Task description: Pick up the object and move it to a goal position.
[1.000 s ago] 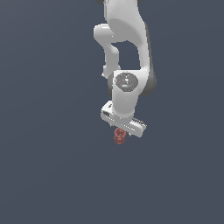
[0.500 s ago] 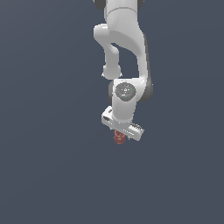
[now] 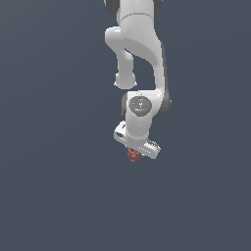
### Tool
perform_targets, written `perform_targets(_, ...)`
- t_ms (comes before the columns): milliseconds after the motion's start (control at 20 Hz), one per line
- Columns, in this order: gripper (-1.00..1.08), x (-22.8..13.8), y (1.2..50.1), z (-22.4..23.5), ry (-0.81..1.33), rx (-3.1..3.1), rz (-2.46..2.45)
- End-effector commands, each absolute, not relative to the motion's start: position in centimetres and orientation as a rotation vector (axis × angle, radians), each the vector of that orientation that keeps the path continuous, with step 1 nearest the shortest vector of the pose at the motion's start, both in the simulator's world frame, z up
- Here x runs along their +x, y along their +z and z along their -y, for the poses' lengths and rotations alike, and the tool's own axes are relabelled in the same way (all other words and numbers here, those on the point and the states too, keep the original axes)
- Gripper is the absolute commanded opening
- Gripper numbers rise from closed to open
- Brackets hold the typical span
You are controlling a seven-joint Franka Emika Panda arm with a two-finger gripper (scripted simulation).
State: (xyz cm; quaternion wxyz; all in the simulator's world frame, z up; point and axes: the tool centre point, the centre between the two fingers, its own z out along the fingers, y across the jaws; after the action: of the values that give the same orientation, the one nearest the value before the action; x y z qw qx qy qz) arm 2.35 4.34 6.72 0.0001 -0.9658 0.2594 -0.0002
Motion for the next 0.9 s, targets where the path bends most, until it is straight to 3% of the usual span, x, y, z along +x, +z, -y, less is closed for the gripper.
perform_targets(0,-1.0,2.3,6.7,-4.3,0.0,-3.034,-0.815)
perform_targets(450,-1.0,2.3,7.2,-4.0,-0.001,-3.034,-0.815)
perform_targets(850,-1.0,2.5,11.4,-1.5,0.0,-3.033,-0.816)
